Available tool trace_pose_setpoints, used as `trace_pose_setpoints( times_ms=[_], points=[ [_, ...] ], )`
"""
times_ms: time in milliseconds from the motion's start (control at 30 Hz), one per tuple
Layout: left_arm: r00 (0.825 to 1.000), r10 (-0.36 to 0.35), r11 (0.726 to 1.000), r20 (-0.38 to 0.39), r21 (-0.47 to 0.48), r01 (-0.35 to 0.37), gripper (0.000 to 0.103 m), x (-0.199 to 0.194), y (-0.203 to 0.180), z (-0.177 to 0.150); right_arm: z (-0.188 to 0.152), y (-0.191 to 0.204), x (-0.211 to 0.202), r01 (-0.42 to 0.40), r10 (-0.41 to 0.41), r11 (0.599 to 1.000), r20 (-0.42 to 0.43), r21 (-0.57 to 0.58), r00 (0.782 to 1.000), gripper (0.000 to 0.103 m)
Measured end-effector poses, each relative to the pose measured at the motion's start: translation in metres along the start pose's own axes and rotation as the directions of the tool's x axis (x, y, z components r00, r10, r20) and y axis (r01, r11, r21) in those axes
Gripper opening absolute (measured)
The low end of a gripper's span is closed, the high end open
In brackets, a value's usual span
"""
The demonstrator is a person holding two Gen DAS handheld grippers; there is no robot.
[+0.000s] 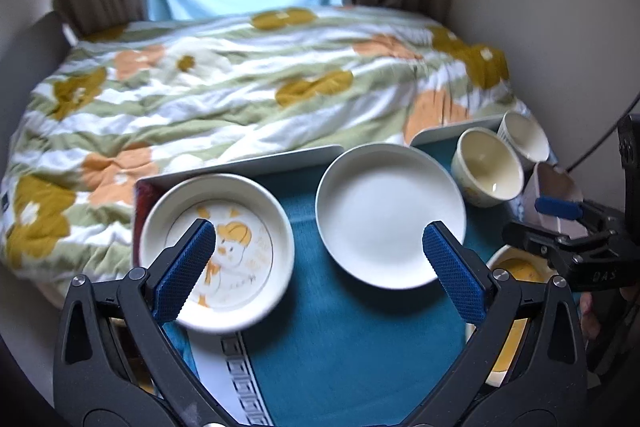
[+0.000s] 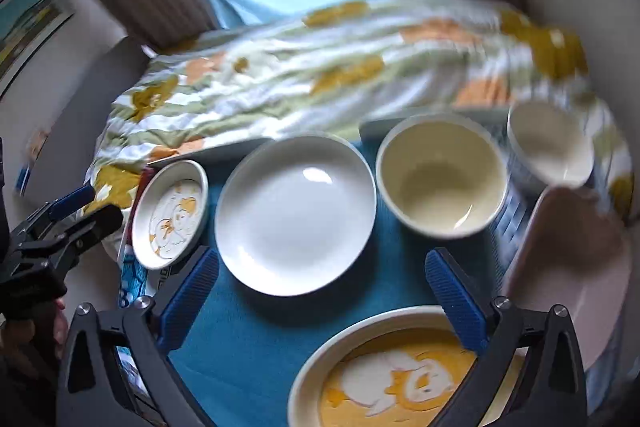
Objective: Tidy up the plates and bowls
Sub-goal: 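Move the open left gripper to the plain white plate, then close the left gripper on the white plate rim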
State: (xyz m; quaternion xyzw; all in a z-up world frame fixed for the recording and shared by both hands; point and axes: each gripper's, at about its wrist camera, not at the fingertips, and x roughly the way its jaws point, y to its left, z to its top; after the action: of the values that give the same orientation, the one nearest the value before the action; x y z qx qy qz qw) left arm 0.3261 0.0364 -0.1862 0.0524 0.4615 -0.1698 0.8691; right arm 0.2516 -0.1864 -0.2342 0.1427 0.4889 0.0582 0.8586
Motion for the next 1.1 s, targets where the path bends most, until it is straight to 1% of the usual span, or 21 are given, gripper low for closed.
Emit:
trace_pose_setpoints(
  times_ms=[67,100,167,200,233,267,333,367,400,433,500,567,600,633,667,700,767,833,933,1000,1100],
  points=[
    [0.998,-0.048,0.999,-0.045,0.022,0.049,0.103,0.024,0.004,0.011,-0.002,-0.005,0.015,0.027,-0.026,0.999,-0.035,0.047,0.999,0.103],
    [0.994,-0.081,0.996,-0.074,0.03,0.084,0.102,0.039,0.006,0.016,-0.002,-0.007,0.024,0.038,-0.034,0.997,-0.062,0.063,0.998,0.103],
    [0.983,-0.13,0.99,-0.128,0.041,0.137,0.098,0.064,0.007,0.024,-0.003,-0.011,0.038,0.058,-0.049,0.994,-0.096,0.095,0.994,0.103],
    [0.972,-0.159,0.984,-0.17,0.047,0.17,0.089,0.082,0.008,0.029,-0.003,-0.015,0.045,0.057,-0.044,0.992,-0.114,0.115,0.993,0.103],
    [0.967,-0.17,0.982,-0.192,0.049,0.183,0.079,0.091,0.007,0.03,-0.004,-0.019,0.054,0.053,-0.035,0.989,-0.13,0.137,0.991,0.102],
    [0.954,-0.189,0.977,-0.234,0.051,0.206,0.075,0.109,0.007,0.032,-0.004,-0.021,0.059,0.053,-0.032,0.987,-0.139,0.151,0.99,0.1],
    [0.94,-0.203,0.973,-0.274,0.054,0.226,0.061,0.126,0.008,0.033,-0.004,-0.026,0.073,0.046,-0.016,0.982,-0.164,0.181,0.986,0.09],
    [0.93,-0.212,0.969,-0.299,0.056,0.239,0.059,0.138,0.008,0.033,-0.004,-0.027,0.077,0.048,-0.015,0.981,-0.174,0.188,0.985,0.082],
    [0.924,-0.217,0.967,-0.314,0.058,0.247,0.055,0.144,0.008,0.033,-0.003,-0.028,0.082,0.051,-0.014,0.98,-0.184,0.194,0.983,0.074],
    [0.917,-0.221,0.965,-0.333,0.06,0.254,0.051,0.151,0.007,0.032,-0.002,-0.028,0.087,0.052,-0.013,0.979,-0.194,0.199,0.981,0.07],
    [0.905,-0.225,0.962,-0.362,0.063,0.264,0.046,0.163,0.007,0.03,-0.002,-0.031,0.095,0.049,-0.004,0.976,-0.21,0.211,0.978,0.059],
    [0.895,-0.231,0.959,-0.382,0.067,0.276,0.041,0.17,0.007,0.028,0.0,-0.03,0.096,0.06,-0.018,0.978,-0.204,0.201,0.979,0.055],
    [0.891,-0.234,0.957,-0.389,0.069,0.281,0.038,0.172,0.008,0.027,0.001,-0.029,0.097,0.058,-0.018,0.979,-0.2,0.197,0.98,0.048],
    [0.888,-0.235,0.956,-0.395,0.072,0.285,0.035,0.173,0.009,0.025,0.001,-0.029,0.098,0.059,-0.019,0.979,-0.201,0.194,0.979,0.045],
    [0.886,-0.234,0.955,-0.399,0.076,0.287,0.032,0.173,0.009,0.024,0.002,-0.029,0.098,0.064,-0.024,0.98,-0.202,0.19,0.979,0.042],
    [0.884,-0.233,0.954,-0.405,0.081,0.288,0.028,0.174,0.009,0.023,0.003,-0.028,0.098,0.065,-0.027,0.981,-0.202,0.185,0.979,0.035],
    [0.883,-0.228,0.953,-0.41,0.092,0.288,0.024,0.176,0.008,0.022,0.004,-0.029,0.099,0.059,-0.02,0.981,-0.208,0.184,0.978,0.029],
    [0.887,-0.217,0.954,-0.408,0.105,0.282,0.019,0.177,0.008,0.022,0.005,-0.028,0.1,0.059,-0.02,0.982,-0.21,0.179,0.977,0.024],
    [0.893,-0.208,0.955,-0.399,0.114,0.273,0.015,0.176,0.011,0.022,0.005,-0.027,0.1,0.082,-0.046,0.984,-0.214,0.159,0.976,0.019],
    [0.898,-0.2,0.956,-0.393,0.122,0.267,0.015,0.175,0.011,0.021,0.006,-0.027,0.1,0.083,-0.047,0.983,-0.212,0.162,0.976,0.019],
    [0.911,-0.163,0.956,-0.38,0.167,0.241,0.015,0.172,0.005,0.02,0.006,-0.024,0.1,0.091,-0.058,0.984,-0.212,0.151,0.976,0.019]
  ],
)
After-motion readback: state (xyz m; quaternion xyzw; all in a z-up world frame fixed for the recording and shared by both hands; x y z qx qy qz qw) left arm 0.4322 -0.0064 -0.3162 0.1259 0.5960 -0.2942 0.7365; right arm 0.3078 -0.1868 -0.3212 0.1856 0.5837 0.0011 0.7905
